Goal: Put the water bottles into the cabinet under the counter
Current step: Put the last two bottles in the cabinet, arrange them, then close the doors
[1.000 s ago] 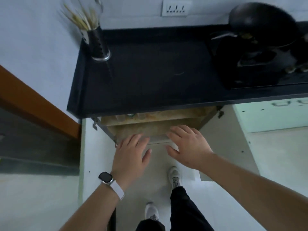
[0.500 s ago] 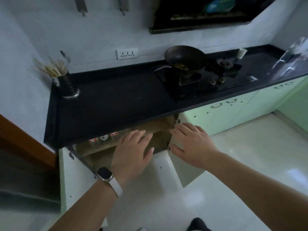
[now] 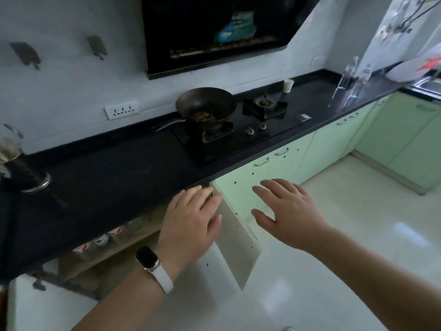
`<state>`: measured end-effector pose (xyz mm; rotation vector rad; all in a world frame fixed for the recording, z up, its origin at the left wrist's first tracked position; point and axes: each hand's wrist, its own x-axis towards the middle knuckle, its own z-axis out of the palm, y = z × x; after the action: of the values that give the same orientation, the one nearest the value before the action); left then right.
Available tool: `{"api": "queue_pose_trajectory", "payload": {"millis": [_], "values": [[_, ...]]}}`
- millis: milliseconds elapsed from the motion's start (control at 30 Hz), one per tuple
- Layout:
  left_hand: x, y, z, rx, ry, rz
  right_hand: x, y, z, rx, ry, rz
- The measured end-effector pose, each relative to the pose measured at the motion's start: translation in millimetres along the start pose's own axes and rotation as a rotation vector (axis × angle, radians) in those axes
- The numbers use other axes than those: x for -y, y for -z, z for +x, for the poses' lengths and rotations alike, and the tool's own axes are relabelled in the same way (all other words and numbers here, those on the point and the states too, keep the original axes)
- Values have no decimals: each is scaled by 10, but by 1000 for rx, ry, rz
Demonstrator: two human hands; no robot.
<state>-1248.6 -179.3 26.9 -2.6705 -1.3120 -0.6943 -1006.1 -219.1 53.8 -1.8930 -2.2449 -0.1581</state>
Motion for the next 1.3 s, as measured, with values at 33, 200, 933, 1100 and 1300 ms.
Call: {"api": "queue_pose_trajectory", "payload": {"millis": [33,200,933,1100,1300], "values": [[-94,-53,135,2,-23,-13,-192,31,-20,0,-35,3],[-549,-428,897,37,-132,-18,-1041,56,-109,4,-147,-5],[-3060,-1954,3698,-29,-510,-110,-4345,547,-493,-138,-401,-136],[-3220,-2320,4295,-51,-573,-177,-4781,493,-340,-115,-462,-176],[-3223,-2877,5286,-78,-623,-260,-5481,371,257,-107,-547,-233]]}}
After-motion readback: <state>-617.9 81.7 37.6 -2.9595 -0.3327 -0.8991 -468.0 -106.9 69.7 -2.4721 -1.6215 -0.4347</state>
